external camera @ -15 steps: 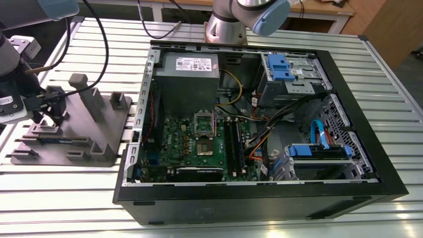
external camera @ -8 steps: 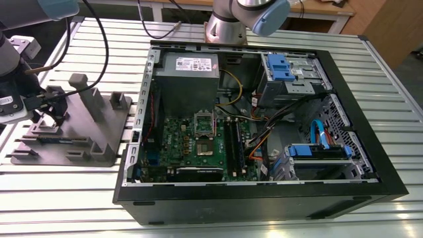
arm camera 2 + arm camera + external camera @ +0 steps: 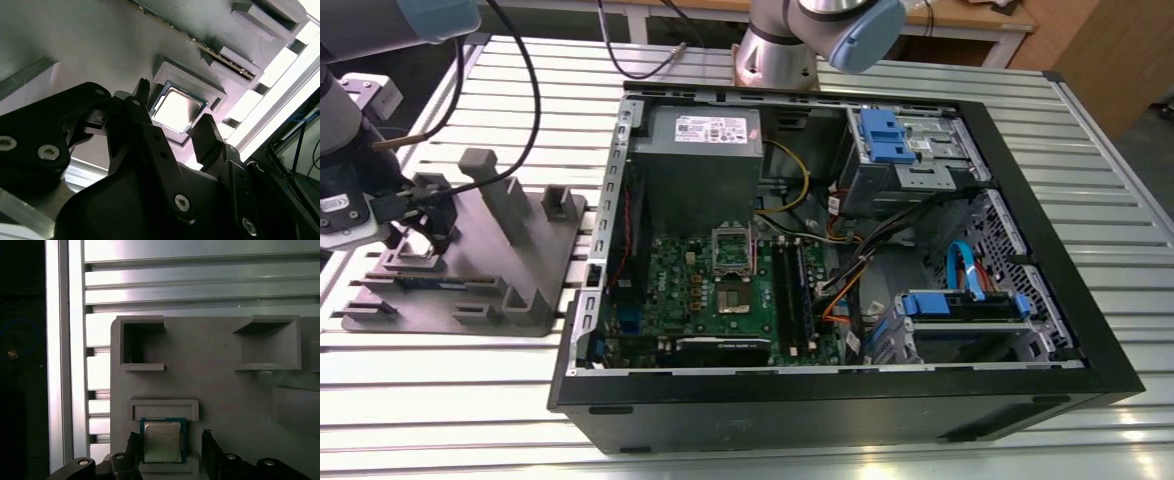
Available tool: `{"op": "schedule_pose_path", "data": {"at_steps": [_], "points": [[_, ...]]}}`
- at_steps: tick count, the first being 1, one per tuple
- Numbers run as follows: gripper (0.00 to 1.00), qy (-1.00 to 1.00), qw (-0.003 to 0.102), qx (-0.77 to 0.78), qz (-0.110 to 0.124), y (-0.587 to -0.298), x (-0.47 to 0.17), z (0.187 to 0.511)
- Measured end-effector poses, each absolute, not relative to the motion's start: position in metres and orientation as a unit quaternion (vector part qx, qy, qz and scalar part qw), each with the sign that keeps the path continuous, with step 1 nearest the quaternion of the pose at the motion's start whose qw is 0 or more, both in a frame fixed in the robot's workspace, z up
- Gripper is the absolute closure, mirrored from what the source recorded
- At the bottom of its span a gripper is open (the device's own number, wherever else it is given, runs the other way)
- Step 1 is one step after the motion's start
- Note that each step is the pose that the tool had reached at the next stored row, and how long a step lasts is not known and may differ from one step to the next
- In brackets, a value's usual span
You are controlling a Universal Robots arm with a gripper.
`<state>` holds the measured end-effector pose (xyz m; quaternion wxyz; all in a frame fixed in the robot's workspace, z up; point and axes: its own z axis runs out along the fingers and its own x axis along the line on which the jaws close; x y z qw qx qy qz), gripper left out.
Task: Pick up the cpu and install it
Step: 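Pick up the cpu and move it towards the insertion slot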
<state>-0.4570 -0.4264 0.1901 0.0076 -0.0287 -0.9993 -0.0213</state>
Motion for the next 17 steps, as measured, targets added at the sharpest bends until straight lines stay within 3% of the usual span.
{"op": "schedule_pose_path", "data": {"at_steps": [17], "points": [[0.4, -0.999, 0.008, -0.024, -0.021, -0.4236, -0.4603, 0.185]]}}
